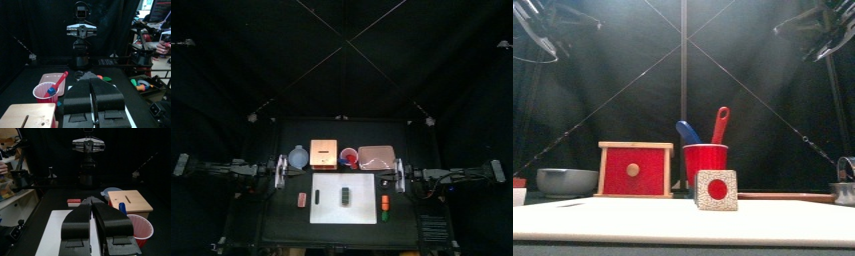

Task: Cut the sushi into 4 pieces with the knife
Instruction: Pick up the knife at its handle with right hand

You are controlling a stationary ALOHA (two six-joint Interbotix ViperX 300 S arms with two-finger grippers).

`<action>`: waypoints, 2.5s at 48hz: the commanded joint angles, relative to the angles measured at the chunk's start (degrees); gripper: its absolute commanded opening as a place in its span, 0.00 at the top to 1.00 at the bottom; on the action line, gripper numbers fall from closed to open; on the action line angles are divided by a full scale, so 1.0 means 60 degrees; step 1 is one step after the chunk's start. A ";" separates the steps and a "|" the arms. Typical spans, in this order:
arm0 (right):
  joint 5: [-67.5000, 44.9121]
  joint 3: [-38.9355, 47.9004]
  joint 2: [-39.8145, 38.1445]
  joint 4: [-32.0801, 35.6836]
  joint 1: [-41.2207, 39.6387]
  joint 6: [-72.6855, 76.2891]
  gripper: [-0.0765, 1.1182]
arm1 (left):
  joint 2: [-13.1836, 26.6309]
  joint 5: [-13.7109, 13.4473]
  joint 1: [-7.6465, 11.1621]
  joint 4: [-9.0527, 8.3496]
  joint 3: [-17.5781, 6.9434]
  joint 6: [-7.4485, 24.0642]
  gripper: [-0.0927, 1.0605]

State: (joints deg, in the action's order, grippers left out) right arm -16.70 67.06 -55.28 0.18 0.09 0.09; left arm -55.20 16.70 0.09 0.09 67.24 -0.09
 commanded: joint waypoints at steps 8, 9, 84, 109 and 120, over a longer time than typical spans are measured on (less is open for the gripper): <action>0.0615 -0.1523 0.0791 -0.0513 -0.0410 0.0132 0.90 | 0.0630 0.0864 -0.0029 0.0015 -0.0278 0.0000 0.93; 0.0791 -0.1699 0.0908 -0.0498 -0.0439 0.0132 0.90 | 0.0703 0.0864 -0.0029 0.0015 -0.0293 0.0000 0.92; 1.5205 -1.1484 0.9844 0.2974 0.0190 -0.0659 0.11 | 0.1992 0.0879 -0.0176 0.0015 -0.0396 0.0029 0.92; 1.5923 -1.2026 1.1060 0.3750 -0.0029 -0.0747 0.11 | 0.2007 0.0879 -0.0293 0.0015 -0.0205 0.0015 0.92; 1.6157 -1.2085 1.1323 0.3750 -0.0234 -0.1143 0.14 | 0.1992 0.0879 -0.0337 0.0015 -0.0176 0.0029 0.92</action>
State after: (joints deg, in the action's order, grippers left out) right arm 79.54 -4.13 13.80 22.50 -0.70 -6.06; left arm -43.33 21.45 -1.67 0.18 66.88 0.09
